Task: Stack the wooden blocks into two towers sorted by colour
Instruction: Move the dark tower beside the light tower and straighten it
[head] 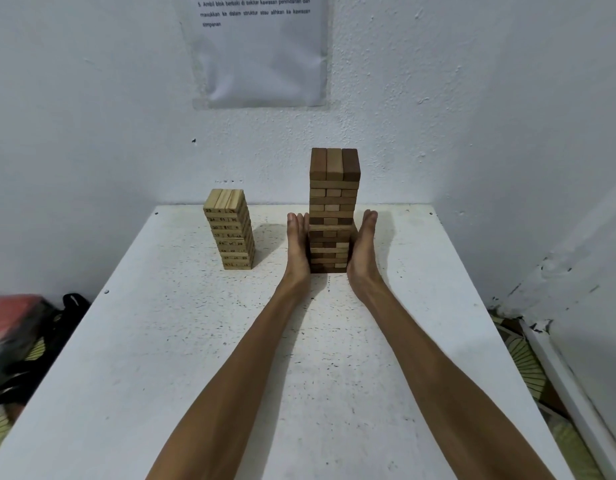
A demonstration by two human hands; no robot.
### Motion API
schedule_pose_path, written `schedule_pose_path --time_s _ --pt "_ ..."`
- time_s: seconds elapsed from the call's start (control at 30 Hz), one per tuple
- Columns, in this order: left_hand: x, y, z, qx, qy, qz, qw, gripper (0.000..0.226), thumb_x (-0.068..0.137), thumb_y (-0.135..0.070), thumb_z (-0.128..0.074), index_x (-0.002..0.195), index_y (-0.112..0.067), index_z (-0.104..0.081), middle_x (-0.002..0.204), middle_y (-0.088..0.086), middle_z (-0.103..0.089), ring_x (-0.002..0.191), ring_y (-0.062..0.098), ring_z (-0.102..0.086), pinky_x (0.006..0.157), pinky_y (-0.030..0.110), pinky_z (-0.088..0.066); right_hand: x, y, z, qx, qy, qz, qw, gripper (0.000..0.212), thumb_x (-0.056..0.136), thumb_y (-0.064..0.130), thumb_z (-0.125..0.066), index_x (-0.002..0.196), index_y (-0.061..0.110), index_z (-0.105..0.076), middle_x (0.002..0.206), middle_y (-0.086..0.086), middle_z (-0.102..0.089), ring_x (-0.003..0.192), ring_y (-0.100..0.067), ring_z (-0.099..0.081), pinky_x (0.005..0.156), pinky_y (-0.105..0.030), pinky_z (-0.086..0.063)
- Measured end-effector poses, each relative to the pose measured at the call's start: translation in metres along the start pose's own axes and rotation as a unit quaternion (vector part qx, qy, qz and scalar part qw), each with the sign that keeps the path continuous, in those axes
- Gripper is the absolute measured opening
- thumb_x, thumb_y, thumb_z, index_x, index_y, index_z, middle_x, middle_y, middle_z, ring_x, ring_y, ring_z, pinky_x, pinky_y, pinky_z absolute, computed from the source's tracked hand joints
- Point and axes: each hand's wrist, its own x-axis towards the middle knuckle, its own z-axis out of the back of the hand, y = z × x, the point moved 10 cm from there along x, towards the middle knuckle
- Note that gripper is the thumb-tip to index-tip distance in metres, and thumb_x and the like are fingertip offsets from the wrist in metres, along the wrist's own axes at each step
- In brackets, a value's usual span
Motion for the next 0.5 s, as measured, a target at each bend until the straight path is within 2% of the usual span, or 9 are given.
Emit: schedule_pose_path --time_s 0.13,0.3,0.37,0.5 --pt "0.0 0.0014 -0.0018 -0.002 0.01 0.003 1.0 0.109 0.08 -0.098 -0.03 0.164 -0.028 -0.025 0.168 -0.001 -0.033 0.155 0.016 -0.03 0.129 0.051 -0.02 -0.0002 -0.0007 -0.0004 0.007 0.006 0.001 1.0 0.072 0.102 0.07 -0.007 0.164 0.035 0.002 0.171 0.001 -0.021 0.156 -0.019 -0.026 0.127 -0.049 -0.025" --pt "0.0004 0.0032 -0.0028 -0.012 0.009 0.005 1.0 0.113 0.077 -0.099 -0.032 0.165 -0.028 -0.022 0.169 -0.002 -0.032 0.155 0.016 -0.03 0.129 0.05 -0.02 -0.005 0.0058 -0.0005 0.011 -0.003 0.009 1.0 0.067 0.106 0.061 -0.004 0.164 0.03 0.001 0.17 0.004 -0.019 0.157 -0.017 -0.023 0.124 -0.038 -0.027" --pt "-0.0003 0.0027 -0.002 -0.021 -0.002 0.013 1.0 0.113 0.077 -0.098 -0.032 0.165 -0.029 -0.02 0.169 -0.003 -0.031 0.155 0.015 -0.029 0.129 0.049 -0.02 -0.0061 0.0069 -0.0036 0.004 0.005 0.013 1.0 0.067 0.106 0.06 -0.002 0.165 0.027 -0.002 0.169 0.001 -0.024 0.156 -0.018 -0.026 0.125 -0.04 -0.026" --pt "-0.0071 -0.0045 -0.0046 -0.035 -0.013 0.018 0.999 0.092 0.094 -0.083 -0.022 0.167 -0.027 -0.014 0.17 -0.002 -0.027 0.156 0.016 -0.027 0.128 0.042 -0.021 0.0006 0.0015 0.0047 0.001 -0.009 0.021 1.0 0.069 0.104 0.065 -0.007 0.165 0.032 -0.006 0.169 0.001 -0.026 0.155 -0.018 -0.028 0.125 -0.042 -0.027"
